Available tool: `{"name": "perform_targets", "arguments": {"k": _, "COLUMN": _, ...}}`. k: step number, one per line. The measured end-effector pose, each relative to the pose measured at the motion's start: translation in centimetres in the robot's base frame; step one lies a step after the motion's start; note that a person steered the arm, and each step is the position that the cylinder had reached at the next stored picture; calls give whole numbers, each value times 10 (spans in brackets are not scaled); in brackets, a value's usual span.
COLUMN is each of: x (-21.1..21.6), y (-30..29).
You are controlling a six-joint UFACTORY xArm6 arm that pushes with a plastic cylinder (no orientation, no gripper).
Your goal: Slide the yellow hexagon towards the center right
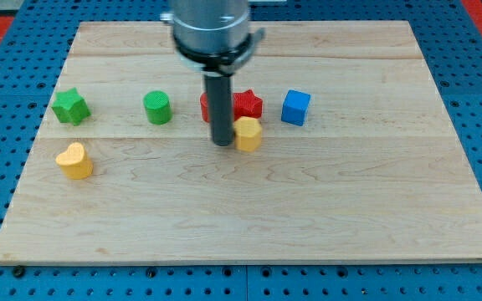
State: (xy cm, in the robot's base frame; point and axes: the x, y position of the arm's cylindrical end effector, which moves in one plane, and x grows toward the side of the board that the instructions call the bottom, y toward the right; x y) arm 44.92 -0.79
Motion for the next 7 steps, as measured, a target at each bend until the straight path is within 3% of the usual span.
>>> {"name": "perform_targets", "arguments": {"k": 3, "x": 0, "y": 136}}
{"name": "perform_targets", "arguments": {"k": 6, "x": -13, "y": 179}}
{"name": "perform_targets", "arguments": {"k": 7, "x": 64, "y": 130}}
